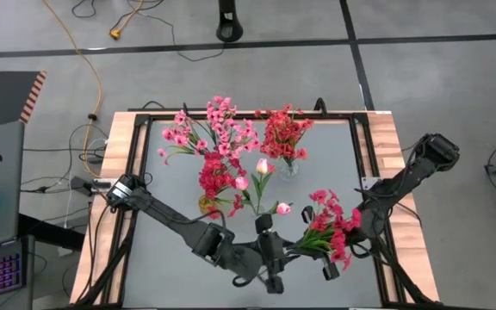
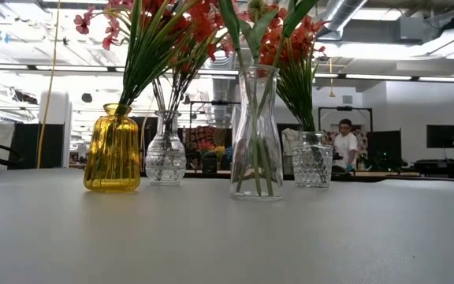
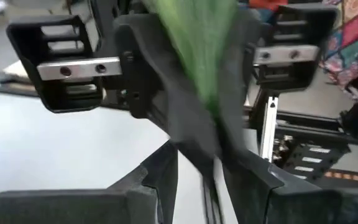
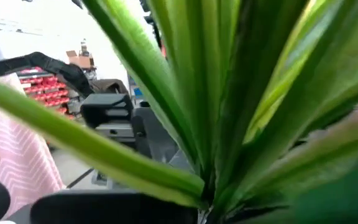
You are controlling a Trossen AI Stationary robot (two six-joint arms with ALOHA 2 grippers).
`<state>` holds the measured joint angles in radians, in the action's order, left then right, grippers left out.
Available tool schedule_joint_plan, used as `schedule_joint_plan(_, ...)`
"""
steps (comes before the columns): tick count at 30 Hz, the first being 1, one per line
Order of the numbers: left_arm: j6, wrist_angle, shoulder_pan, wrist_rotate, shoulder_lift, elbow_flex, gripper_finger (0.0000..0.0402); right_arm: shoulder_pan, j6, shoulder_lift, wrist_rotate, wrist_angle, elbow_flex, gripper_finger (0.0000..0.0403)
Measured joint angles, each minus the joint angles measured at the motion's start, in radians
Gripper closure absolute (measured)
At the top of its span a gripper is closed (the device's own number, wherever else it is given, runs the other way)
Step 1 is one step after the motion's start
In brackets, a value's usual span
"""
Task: Sort flowers into vase by color
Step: Put the red flowers into the yellow vase
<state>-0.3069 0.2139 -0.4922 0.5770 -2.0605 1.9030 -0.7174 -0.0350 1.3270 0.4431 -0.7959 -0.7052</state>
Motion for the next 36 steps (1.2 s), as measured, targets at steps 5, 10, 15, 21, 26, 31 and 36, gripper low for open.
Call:
schedule_joint_plan(5, -0.038, 0.020, 0.026, -0.068, 0.000, 0.000, 0.0290, 0.000, -0.034, -0.002, 0.000, 0.041, 0.000, 0.0360)
schedule_joint_plan(10, -0.054, 0.057, 0.039, -0.108, 0.000, 0.000, 0.0294, 0.001, -0.063, -0.001, 0.001, 0.078, 0.000, 0.0358)
schedule_joint_plan(15, -0.055, 0.066, 0.038, -0.106, 0.000, 0.000, 0.0336, 0.002, -0.063, -0.001, 0.006, 0.074, 0.000, 0.0357)
schedule_joint_plan(21, -0.049, 0.066, 0.038, -0.097, 0.000, 0.000, 0.0395, 0.007, -0.062, -0.001, 0.006, 0.058, 0.000, 0.0345)
schedule_joint_plan(26, -0.043, 0.066, 0.038, -0.096, 0.000, 0.000, 0.0399, 0.008, -0.034, -0.001, 0.004, 0.056, 0.000, 0.0343)
schedule_joint_plan(31, -0.042, 0.066, 0.038, -0.095, 0.000, 0.000, 0.0401, 0.008, -0.017, -0.001, 0.003, 0.055, 0.000, 0.0342)
schedule_joint_plan(36, -0.028, 0.066, 0.038, -0.095, 0.000, 0.000, 0.0401, 0.007, 0.060, -0.001, -0.001, 0.054, 0.000, 0.0342)
